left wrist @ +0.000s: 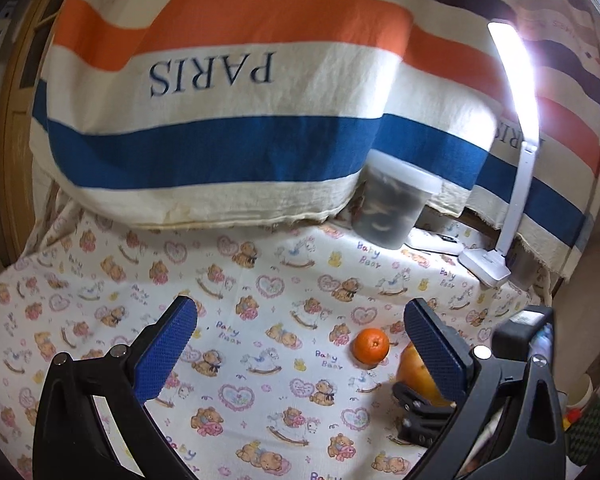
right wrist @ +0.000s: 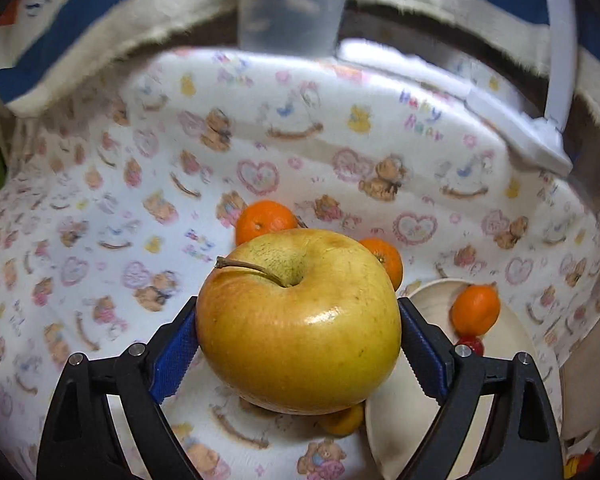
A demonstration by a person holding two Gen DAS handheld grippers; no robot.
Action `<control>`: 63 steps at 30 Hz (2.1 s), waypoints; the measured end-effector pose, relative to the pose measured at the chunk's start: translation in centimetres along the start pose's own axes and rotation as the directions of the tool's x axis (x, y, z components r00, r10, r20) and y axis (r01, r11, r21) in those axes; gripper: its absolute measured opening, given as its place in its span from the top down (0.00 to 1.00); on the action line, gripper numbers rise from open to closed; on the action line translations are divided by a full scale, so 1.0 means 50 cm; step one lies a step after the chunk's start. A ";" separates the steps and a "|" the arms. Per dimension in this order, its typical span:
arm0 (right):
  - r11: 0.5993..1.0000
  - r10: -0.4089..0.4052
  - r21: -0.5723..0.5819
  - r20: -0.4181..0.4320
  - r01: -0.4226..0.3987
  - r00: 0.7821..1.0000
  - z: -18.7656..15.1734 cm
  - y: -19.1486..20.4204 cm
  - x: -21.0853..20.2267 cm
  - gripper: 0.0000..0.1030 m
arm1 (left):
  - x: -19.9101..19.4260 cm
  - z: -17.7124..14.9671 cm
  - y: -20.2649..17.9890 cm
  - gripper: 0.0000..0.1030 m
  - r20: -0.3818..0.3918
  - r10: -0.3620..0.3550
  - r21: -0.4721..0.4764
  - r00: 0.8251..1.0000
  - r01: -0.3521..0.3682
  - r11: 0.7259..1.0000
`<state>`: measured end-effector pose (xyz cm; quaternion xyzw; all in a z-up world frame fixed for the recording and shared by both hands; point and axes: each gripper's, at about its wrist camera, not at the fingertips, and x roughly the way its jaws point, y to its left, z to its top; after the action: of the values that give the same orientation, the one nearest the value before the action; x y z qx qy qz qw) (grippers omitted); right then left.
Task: Organize fruits
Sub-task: 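Reach the right gripper to the large yellow fruit and close on it, then lift the large yellow fruit with the right gripper while the left gripper grasps a brown fruit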
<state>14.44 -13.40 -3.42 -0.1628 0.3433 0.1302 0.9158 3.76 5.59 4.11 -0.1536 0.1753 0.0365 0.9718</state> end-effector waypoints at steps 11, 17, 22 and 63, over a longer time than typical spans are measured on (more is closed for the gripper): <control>0.985 0.102 0.115 0.219 -0.129 0.970 -0.079 -0.016 -0.181 0.10 | -0.010 -0.008 -0.032 0.00 0.046 -0.016 0.087 0.999 0.012 0.996; 0.986 0.033 0.148 0.296 -0.080 0.954 -0.114 -0.076 -0.243 0.10 | 0.012 -0.033 -0.063 0.01 -0.008 -0.063 0.149 0.998 0.064 0.987; 0.978 0.004 0.197 0.319 -0.070 0.948 -0.143 -0.122 -0.253 0.10 | 0.043 -0.057 -0.086 0.12 -0.114 -0.149 0.153 0.982 0.165 0.974; 0.891 -0.039 0.437 0.335 -0.119 0.941 -0.183 -0.284 -0.266 0.10 | 0.231 -0.211 -0.259 0.73 -0.619 -0.134 0.179 0.774 0.305 0.935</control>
<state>4.31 -31.60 1.97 0.0859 0.2065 0.0916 0.9704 12.72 -9.79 -5.69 -0.0433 0.4565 -0.1528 0.8754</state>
